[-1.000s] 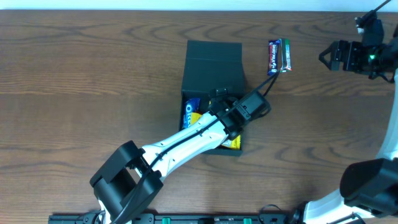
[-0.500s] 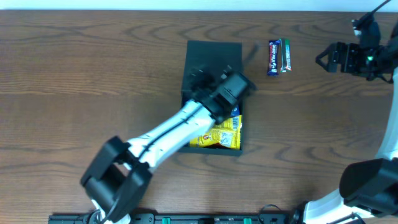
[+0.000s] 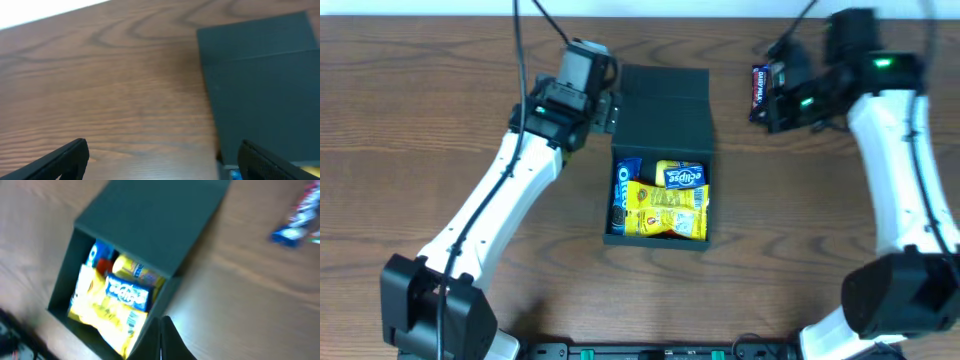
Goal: Pack container
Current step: 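Withdraw the left gripper and move the right gripper toward the Dairy Milk bars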
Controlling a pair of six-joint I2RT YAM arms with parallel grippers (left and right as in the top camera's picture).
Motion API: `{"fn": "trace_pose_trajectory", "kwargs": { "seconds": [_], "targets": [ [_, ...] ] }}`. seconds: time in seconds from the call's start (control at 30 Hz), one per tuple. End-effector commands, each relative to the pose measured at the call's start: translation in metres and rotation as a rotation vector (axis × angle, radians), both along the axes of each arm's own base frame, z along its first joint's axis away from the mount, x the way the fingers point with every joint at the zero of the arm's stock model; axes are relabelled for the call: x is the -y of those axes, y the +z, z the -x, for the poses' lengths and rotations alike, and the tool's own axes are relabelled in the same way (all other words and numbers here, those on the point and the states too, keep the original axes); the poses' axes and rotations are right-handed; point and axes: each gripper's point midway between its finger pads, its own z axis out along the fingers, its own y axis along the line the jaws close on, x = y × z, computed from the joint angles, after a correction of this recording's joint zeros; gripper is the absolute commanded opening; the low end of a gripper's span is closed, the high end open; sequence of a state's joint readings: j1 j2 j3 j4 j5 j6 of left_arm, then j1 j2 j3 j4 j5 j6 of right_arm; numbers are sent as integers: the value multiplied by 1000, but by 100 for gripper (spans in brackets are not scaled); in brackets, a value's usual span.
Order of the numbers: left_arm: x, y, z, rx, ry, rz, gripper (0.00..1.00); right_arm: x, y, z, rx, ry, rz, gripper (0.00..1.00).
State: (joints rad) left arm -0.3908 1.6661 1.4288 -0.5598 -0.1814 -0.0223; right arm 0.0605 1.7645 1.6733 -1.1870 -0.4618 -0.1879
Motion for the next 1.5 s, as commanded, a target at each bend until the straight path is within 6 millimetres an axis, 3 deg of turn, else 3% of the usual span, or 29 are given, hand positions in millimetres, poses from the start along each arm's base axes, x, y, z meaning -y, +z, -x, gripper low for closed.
{"fn": "trace_pose_trajectory", "kwargs": {
  "seconds": [0.0, 0.17, 0.33, 0.47, 1.2, 1.33, 1.47],
  "targets": [
    [14, -4, 3, -40, -45, 122, 96, -27, -20, 21, -51, 74, -2, 1],
    [15, 1, -3, -21, -55, 159, 95, -65, -47, 44, -87, 187, 7, 1],
    [15, 1, -3, -20, -56, 159, 96, -82, -66, 59, -102, 244, 14, 1],
    [15, 1, -2, -23, -56, 159, 95, -80, -91, 60, -105, 212, 72, 1],
    [15, 1, -2, -22, -55, 159, 95, -75, -153, 59, -143, 117, 94, 1],
    [15, 1, -2, -23, -55, 159, 95, -77, -153, 59, -154, 110, 78, 1],
    [15, 1, -2, -22, -55, 159, 95, -80, -140, 57, -159, 113, 63, 1]
  ]
}}
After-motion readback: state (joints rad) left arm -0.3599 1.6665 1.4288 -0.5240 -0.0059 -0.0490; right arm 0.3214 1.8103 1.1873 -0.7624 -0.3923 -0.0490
